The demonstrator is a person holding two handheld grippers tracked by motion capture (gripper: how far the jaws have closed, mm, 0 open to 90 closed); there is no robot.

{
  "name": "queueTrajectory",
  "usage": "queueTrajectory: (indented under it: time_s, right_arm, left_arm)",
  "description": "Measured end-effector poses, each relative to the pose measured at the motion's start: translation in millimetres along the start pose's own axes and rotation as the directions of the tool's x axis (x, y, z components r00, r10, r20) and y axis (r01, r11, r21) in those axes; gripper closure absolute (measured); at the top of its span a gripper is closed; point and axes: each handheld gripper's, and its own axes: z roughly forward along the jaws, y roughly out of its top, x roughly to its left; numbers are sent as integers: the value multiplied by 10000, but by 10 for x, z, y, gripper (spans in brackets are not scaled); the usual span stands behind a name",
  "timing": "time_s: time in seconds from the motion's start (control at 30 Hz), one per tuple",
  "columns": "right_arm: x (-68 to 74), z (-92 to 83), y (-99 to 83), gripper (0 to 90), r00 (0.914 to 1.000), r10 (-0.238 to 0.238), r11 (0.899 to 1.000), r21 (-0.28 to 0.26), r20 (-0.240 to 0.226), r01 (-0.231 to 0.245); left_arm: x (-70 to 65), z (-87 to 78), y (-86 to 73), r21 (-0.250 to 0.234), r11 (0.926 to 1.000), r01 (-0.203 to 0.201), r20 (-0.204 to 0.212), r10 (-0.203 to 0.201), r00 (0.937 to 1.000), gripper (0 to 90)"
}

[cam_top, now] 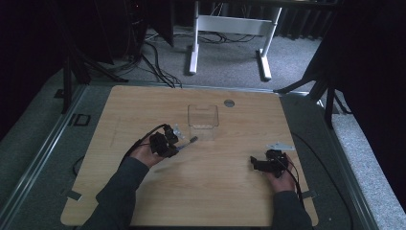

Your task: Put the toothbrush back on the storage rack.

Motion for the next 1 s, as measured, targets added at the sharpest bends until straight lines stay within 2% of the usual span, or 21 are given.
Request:
queueTrajectory:
  time_s: [0.4, 0.8, 1.0]
  right_arm:
    - [-1, 1, 0, 127, 10000, -9, 10000, -8, 3, 9]
    - [1, 1, 1, 127, 10000, 22, 10000, -17, 2, -22]
    - [1, 0, 1, 127, 10000, 13, 10000, -9, 3, -13]
  left_arm:
    - [21, -51, 32, -587, 9980, 253, 34, -251, 9997, 787]
    - [34, -96, 54, -1111, 9925, 519, -114, -535, 9985, 787]
    - [40, -123, 61, -1420, 9874, 700, -182, -733, 9971, 787]
